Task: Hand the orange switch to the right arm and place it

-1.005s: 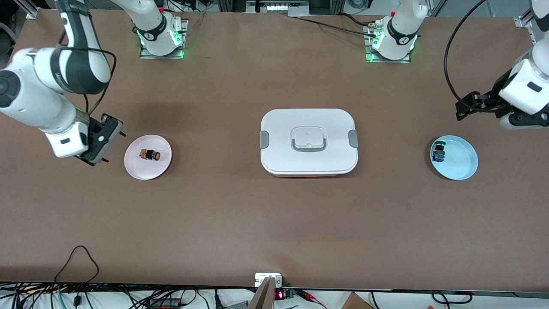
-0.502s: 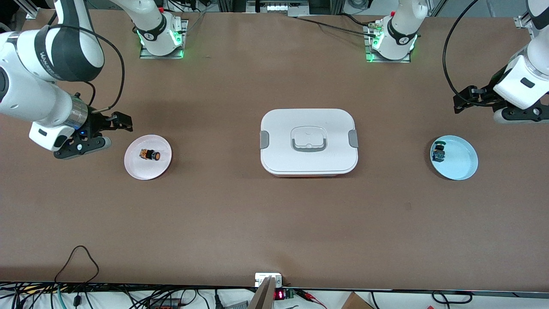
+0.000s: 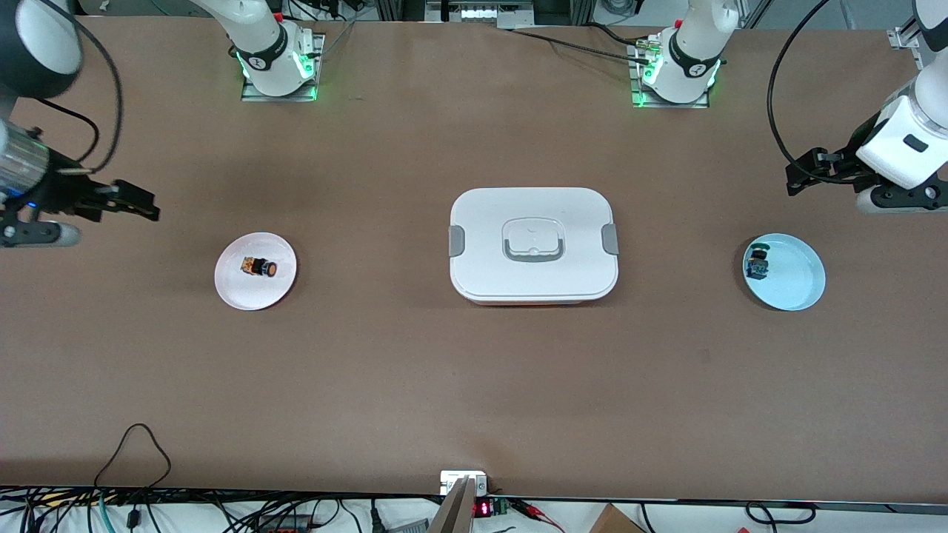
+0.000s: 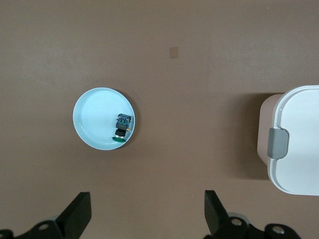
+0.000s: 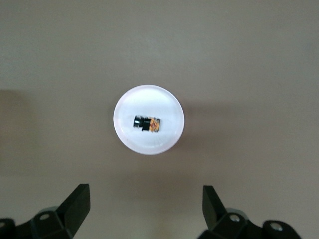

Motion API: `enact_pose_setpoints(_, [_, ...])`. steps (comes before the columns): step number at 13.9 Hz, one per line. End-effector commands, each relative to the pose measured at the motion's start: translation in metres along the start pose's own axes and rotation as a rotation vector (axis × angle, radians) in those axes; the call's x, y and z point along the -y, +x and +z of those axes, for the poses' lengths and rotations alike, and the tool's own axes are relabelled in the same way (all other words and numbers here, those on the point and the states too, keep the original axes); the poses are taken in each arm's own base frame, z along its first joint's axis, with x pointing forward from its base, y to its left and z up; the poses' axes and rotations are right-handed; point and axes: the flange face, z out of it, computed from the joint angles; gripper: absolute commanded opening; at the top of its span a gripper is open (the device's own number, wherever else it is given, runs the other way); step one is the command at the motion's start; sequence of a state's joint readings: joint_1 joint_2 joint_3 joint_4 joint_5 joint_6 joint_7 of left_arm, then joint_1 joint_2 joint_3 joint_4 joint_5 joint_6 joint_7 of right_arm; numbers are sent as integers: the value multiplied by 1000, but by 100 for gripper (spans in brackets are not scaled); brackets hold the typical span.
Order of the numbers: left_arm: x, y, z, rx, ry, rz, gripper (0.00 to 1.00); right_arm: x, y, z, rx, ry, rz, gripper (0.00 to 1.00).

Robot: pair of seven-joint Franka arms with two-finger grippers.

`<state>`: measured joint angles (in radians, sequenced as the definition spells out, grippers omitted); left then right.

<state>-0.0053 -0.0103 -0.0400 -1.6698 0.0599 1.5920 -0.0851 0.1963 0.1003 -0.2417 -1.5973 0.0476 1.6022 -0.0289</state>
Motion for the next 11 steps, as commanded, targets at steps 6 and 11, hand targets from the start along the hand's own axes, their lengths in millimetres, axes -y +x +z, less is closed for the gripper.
enact_pose_setpoints(6, [0,-3,-4,4,-12,19,100,-20,-11,-42,35,-69,7,100])
enact_pose_setpoints(11, [-2,-3,-4,4,-10,25,100,-24,-32,-29,16,-51,16,100])
